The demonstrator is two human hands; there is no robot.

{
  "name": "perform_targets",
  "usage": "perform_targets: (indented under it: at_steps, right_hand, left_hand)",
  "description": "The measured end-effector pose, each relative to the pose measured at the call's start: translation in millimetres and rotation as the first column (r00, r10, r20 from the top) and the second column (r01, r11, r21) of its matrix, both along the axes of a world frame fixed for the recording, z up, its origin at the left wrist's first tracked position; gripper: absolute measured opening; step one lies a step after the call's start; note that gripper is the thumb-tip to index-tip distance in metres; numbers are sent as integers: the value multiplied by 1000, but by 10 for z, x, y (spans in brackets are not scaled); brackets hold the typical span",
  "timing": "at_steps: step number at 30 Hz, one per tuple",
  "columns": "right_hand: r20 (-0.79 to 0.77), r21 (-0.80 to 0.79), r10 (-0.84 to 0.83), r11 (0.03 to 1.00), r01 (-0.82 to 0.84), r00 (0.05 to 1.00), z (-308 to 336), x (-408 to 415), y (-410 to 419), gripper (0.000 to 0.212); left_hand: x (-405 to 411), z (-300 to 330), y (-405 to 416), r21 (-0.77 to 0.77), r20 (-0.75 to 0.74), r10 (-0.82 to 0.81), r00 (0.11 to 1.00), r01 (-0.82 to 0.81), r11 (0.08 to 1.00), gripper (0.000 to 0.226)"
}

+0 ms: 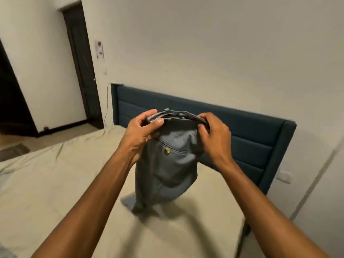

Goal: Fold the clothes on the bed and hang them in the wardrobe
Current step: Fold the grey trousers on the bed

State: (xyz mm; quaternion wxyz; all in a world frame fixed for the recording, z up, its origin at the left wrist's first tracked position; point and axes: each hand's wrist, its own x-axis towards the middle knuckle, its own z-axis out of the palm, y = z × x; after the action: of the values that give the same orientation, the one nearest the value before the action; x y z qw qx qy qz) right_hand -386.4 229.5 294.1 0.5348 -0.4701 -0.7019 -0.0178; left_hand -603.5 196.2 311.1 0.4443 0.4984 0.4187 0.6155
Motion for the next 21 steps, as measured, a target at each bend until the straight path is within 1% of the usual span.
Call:
perform_targets:
  at_steps: [1,2,4,5,6,7,9,10,11,12,13,14,15,17,18,20,21]
  right_hand:
    - [-5,41,16,999,-16,1000,324,78,19,18]
    - [-11,68,28,997,-27,1000,636,147,38,17]
    - [-56,133,49,990,-41,997,1243,280,54,17]
    - [-105,159,66,986,-49,992,1477,323,47,18]
    - [-189,189,103,980,-67,977,1690,365,18,20]
    - [-296,203,161,974,-103,942,1822,403,-7,27]
    - [-490,153,315,949,-275,813,1893,480,-57,47]
    - [-526,86,361,923,-374,770,1822,515,-35,54]
    - [-514,8,394,891,-454,762,1737,556,5,51]
    - [-462,-90,384,876,-473,799,1653,589,44,38]
    - [-399,-167,343,885,-435,850,1598,609,77,24]
    - [-343,-193,274,915,-353,898,1603,627,116,15]
    - [-330,-175,213,943,-282,920,1656,634,152,12]
    - [-349,-107,198,963,-249,916,1901,633,179,14]
    - [-325,-91,198,967,-239,925,2059,610,138,21]
    - [-215,-119,196,967,-225,957,2338,549,98,33]
    - [-170,-125,197,968,-219,966,2457,523,99,35]
  left_hand:
    - [32,226,-8,50,-87,2,996,3,999,59]
    - [70,442,-19,111,-188,45,981,-24,993,61]
    - [185,881,-18,273,-325,217,921,-128,954,43]
    - [228,1064,-17,343,-340,291,894,-171,924,33]
    - [265,1248,-6,392,-328,337,883,-197,899,27]
    - [285,1394,15,420,-306,361,881,-215,882,21]
    - [333,1631,61,440,-239,400,885,-268,857,19]
    - [352,1694,100,441,-213,414,885,-292,849,22]
    - [372,1735,140,432,-197,429,882,-315,845,23]
    - [402,1751,150,422,-198,447,872,-336,842,20]
    - [420,1749,161,418,-220,466,857,-349,839,16]
    - [431,1745,186,417,-251,480,841,-354,837,13]
    - [428,1740,219,418,-274,485,831,-351,838,14]
    - [393,1814,256,452,-276,502,819,-351,820,20]
    - [367,1884,265,477,-254,515,819,-357,803,21]
    - [329,2043,256,523,-214,564,797,-394,755,23]
    - [316,2122,246,560,-220,601,768,-405,723,23]
